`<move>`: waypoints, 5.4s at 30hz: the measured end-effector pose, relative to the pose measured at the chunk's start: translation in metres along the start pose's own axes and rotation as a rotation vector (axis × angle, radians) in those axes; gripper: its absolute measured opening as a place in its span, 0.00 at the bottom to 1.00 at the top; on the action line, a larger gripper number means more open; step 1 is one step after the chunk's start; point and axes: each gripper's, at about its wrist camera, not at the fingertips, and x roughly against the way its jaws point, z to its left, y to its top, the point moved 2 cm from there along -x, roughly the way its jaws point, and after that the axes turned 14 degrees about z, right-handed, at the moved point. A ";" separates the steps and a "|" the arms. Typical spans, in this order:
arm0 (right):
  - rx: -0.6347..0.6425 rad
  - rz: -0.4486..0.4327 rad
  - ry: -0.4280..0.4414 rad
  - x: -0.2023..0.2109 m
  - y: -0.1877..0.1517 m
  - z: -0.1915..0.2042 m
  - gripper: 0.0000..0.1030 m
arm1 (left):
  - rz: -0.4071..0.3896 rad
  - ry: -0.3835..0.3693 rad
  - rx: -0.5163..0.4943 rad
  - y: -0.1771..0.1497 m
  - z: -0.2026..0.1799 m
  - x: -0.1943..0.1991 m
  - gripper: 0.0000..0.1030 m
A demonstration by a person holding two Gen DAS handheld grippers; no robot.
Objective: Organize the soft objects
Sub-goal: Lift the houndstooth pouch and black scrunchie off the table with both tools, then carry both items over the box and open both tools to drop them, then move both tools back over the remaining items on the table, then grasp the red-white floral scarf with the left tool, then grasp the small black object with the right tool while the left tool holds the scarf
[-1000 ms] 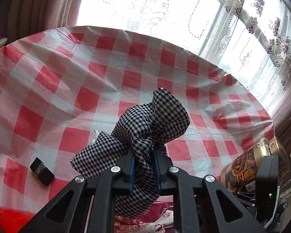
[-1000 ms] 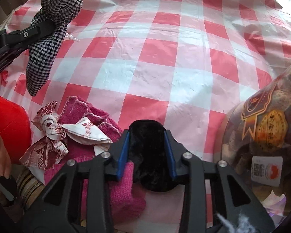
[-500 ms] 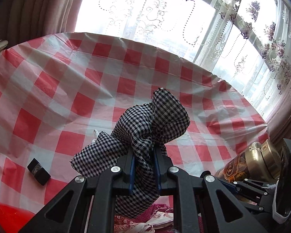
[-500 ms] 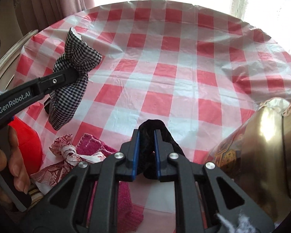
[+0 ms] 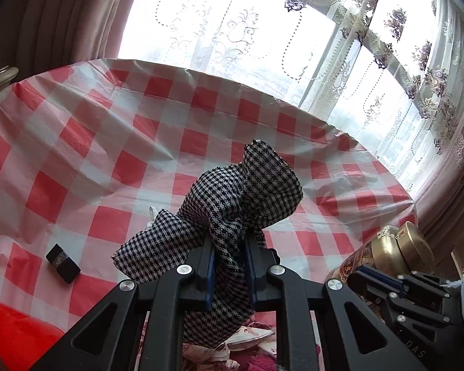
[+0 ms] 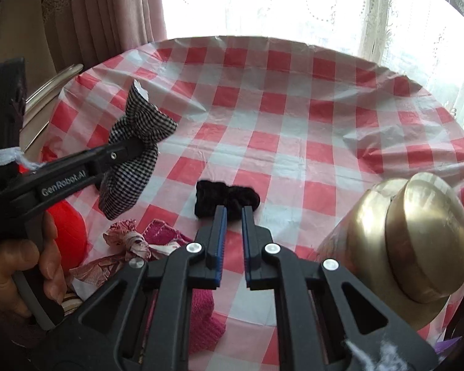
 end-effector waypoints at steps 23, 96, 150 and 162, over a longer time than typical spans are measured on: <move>0.105 0.179 -0.011 -0.113 0.048 0.025 0.16 | -0.024 0.134 0.111 -0.007 0.025 -0.003 0.17; -0.423 0.019 -0.171 0.175 -0.316 -0.213 0.50 | 0.313 -0.244 -0.549 -0.228 -0.334 0.056 0.58; 0.105 0.083 0.164 0.022 0.037 0.012 0.70 | 0.191 0.163 0.034 -0.097 -0.012 0.012 0.29; 0.361 0.143 0.272 -0.052 0.072 0.106 0.70 | 0.047 0.105 -0.016 -0.139 -0.017 0.094 0.29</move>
